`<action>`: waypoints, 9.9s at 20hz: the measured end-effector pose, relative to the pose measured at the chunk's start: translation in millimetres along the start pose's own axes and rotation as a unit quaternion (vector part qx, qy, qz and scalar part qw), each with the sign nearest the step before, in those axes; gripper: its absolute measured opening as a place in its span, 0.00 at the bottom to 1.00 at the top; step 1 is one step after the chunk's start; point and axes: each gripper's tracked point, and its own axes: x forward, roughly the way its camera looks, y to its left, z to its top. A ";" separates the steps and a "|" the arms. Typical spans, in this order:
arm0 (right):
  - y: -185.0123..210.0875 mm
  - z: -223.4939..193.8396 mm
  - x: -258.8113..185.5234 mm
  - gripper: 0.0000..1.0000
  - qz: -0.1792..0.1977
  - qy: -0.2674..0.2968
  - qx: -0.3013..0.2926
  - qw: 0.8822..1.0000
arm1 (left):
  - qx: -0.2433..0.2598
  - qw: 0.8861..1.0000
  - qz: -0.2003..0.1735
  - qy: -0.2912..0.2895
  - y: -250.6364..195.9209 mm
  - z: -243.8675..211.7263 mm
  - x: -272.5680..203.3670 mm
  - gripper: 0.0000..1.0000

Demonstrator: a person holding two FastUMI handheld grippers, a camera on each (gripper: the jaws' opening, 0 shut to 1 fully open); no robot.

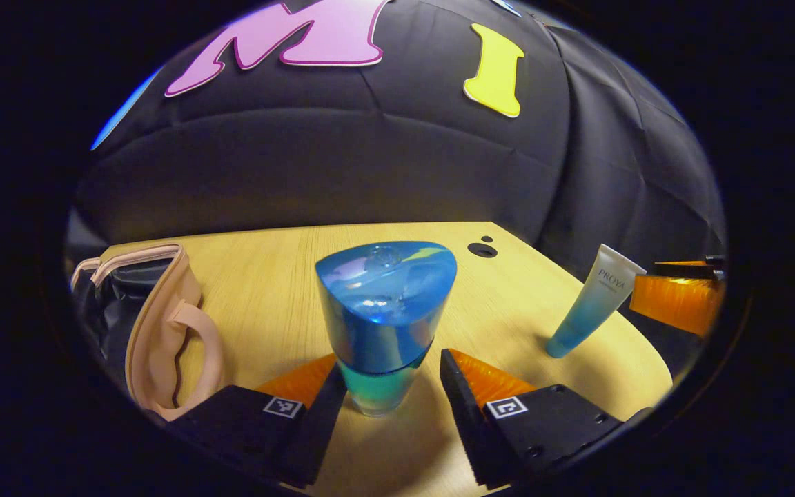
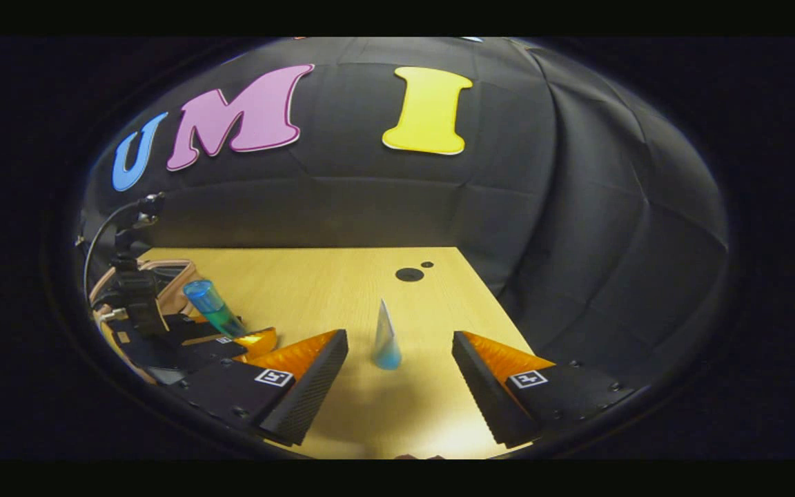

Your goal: First open the suitcase, pack the skin care products into it, and then close the suitcase.

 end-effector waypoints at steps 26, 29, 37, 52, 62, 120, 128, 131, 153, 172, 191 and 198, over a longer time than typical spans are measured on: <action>41.4 -40.3 51.7 0.37 0.024 0.040 -0.026 0.999 | -0.006 0.999 -0.017 -0.034 6.0 10.6 -21.8 0.49; 61.8 -27.0 30.1 0.37 0.045 0.027 -0.031 0.998 | -0.011 0.997 -0.023 -0.068 10.3 31.2 -42.5 0.50; 125.7 -1.0 -29.7 0.37 0.086 -0.006 -0.058 0.995 | -0.019 0.993 -0.024 -0.111 49.5 64.5 -112.2 0.49; 338.0 61.1 -131.3 0.36 0.229 -0.053 -0.033 0.971 | -0.012 0.994 0.068 -0.090 227.2 65.2 -226.4 0.46; 346.0 27.5 -148.1 0.37 0.258 -0.020 -0.039 0.965 | -0.025 0.992 0.096 0.082 280.8 -16.8 -171.4 0.49; 383.1 -63.9 -175.6 0.97 0.199 0.199 0.049 0.958 | -0.401 0.891 0.209 -0.030 657.2 -44.3 -313.6 0.95; 317.4 -111.8 -222.6 0.98 0.149 0.258 0.081 0.951 | -0.446 0.882 0.149 0.031 676.3 -69.7 -255.8 0.79; 311.4 -108.4 -228.2 0.98 0.148 0.251 0.083 0.953 | -0.443 0.881 0.156 0.058 676.2 -83.0 -249.3 0.30; 256.1 -16.4 -245.2 0.98 0.172 0.119 0.105 0.972 | -0.091 0.989 0.081 -0.086 358.7 189.2 -329.7 0.06; 125.0 9.3 -253.1 0.97 0.165 0.038 0.092 0.981 | -0.062 0.988 0.088 0.113 126.0 29.8 -134.5 0.27; 167.2 117.2 -359.8 0.97 0.101 -0.198 0.033 0.974 | 0.041 0.972 0.069 -0.220 107.7 133.0 -502.2 0.96; 197.1 81.7 -377.3 0.97 0.101 -0.169 0.036 0.980 | 0.036 0.973 0.063 -0.218 135.8 104.6 -524.0 0.96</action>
